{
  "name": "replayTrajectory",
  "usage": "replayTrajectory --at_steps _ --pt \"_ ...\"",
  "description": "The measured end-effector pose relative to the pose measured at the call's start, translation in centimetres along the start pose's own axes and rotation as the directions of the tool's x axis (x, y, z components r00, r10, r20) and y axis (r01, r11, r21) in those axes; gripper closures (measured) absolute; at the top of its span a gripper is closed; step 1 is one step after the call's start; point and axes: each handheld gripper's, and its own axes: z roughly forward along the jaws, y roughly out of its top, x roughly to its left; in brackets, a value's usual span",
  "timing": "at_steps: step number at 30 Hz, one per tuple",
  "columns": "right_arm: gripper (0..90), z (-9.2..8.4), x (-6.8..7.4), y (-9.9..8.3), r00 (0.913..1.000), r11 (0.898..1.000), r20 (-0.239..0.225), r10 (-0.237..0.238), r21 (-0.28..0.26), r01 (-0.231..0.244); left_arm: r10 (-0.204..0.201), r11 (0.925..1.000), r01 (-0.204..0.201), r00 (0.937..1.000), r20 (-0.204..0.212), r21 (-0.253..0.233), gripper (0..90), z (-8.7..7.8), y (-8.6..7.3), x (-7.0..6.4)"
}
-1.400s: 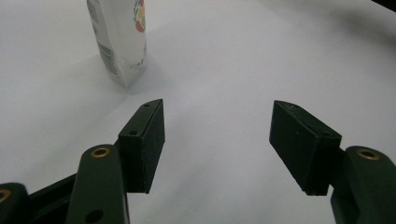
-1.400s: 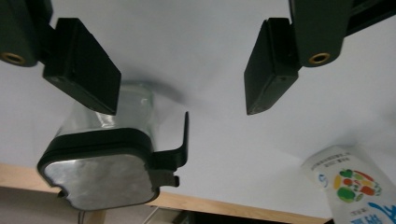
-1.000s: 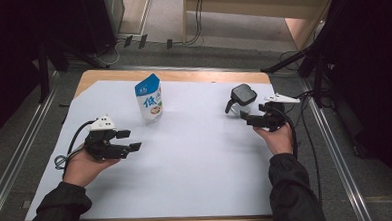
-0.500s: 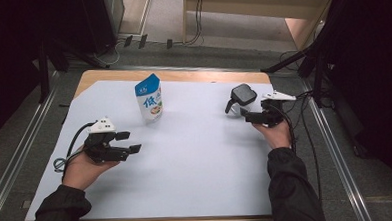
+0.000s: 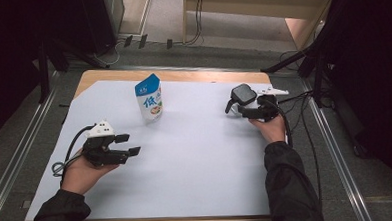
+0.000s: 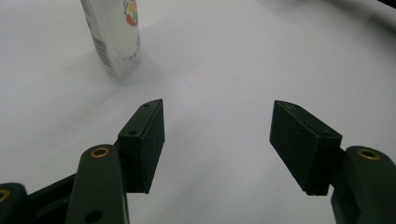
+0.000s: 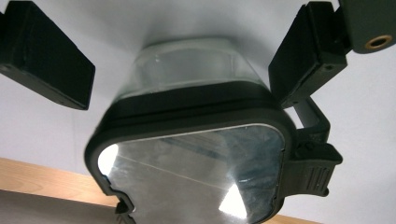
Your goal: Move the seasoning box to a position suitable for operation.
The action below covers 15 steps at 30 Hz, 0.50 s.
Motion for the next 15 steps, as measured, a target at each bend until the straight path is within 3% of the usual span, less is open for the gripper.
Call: replayTrajectory --at_steps 15 --pt "13.1 2.5 0.4 0.5 1.0 1.0 -0.01 -0.001 0.011 0.002 -0.029 0.9996 0.029 0.9995 -0.012 0.002 36.1 -0.5 -0.9 0.1"
